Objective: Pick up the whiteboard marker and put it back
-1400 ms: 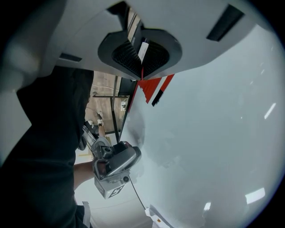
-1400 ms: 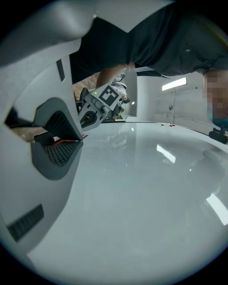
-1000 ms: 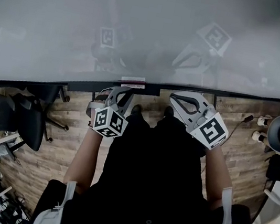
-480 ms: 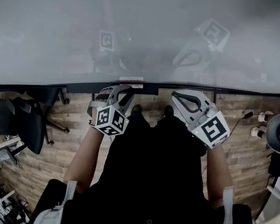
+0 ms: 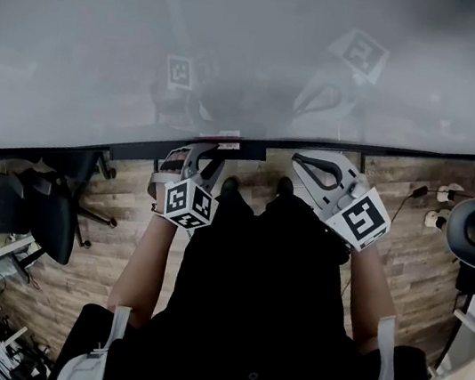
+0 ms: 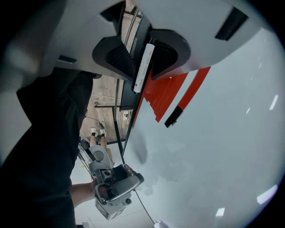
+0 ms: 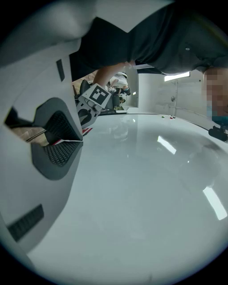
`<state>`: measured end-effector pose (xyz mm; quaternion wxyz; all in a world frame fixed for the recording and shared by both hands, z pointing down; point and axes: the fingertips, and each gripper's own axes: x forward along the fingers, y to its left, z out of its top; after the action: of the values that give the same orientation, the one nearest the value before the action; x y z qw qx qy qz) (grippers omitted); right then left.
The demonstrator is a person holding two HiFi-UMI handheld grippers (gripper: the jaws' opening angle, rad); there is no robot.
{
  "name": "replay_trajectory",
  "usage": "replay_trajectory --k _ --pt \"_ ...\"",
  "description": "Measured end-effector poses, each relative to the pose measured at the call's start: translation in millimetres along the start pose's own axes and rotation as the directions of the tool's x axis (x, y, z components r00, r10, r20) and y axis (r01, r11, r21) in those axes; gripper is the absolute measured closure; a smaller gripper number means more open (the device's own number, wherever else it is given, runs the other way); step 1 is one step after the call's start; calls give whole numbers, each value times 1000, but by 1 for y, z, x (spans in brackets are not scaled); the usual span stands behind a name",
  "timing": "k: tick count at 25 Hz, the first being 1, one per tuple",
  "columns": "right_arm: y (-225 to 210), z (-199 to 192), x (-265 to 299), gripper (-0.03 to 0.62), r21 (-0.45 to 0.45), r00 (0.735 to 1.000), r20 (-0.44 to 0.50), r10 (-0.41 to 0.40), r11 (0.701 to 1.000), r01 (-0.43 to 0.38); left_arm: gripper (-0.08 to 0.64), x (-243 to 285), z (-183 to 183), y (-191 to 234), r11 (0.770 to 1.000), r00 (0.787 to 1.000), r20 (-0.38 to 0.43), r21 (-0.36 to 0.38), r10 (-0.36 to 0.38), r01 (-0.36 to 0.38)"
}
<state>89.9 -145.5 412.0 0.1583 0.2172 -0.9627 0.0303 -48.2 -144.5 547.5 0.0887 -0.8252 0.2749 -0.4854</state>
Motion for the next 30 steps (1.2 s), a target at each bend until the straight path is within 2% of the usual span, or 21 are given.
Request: replay_trajectory --k 9,30 --pt "0 -5 -2 572 16 1000 -5 -21 1000 21 439 12 -10 -4 999 999 -48 35 3 -1" --pt "1 -11 -6 572 10 999 -3 -38 999 38 443 27 -14 -4 1000 995 -99 8 25 -24"
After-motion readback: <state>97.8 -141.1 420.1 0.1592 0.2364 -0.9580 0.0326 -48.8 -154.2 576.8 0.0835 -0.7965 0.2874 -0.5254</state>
